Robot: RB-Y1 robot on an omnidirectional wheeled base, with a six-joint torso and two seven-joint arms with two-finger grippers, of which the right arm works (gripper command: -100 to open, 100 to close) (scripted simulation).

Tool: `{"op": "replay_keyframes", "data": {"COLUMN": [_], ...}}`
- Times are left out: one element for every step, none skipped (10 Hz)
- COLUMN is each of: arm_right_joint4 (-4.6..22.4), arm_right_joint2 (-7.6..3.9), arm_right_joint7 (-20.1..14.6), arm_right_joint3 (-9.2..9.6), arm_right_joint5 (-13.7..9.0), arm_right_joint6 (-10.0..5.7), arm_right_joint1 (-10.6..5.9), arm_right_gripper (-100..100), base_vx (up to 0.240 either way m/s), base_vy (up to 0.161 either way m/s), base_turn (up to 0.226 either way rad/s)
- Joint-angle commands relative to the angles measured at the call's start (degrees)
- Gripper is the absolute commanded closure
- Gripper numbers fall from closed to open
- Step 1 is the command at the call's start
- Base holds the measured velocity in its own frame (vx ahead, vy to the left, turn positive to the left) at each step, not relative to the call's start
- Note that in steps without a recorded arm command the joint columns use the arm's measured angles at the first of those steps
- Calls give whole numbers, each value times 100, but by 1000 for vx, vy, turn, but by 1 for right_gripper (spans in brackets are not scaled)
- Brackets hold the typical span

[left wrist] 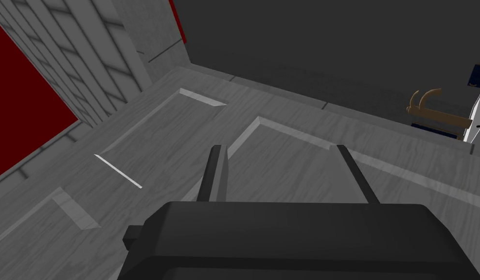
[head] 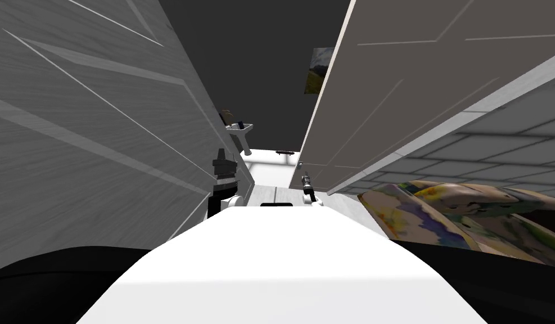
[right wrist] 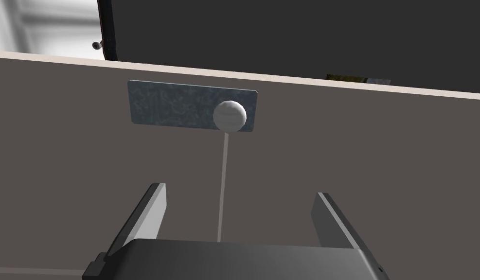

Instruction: Pull the door open

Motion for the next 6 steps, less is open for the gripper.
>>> {"op": "replay_keyframes", "data": {"arm_right_joint4": [0, 46, 69, 95, 122, 151], "arm_right_joint2": [0, -87, -143, -208, -278, -350], "arm_right_joint7": [0, -74, -120, -173, -230, -288], "arm_right_joint3": [0, -34, -56, -81, -108, -136], "arm_right_joint5": [0, -28, -45, -65, -86, -108], "arm_right_joint6": [0, -44, -72, -105, -140, -176], "arm_right_joint1": [0, 35, 62, 94, 128, 163], "arm_right_gripper": [-100, -100, -100, -100, -100, -100], "base_vx": [46, 111, 205, 204, 179, 212], "base_vy": [-15, 36, 53, 42, 9, 19], "base_turn": [15, 88, 135, 116, 89, 129]}}
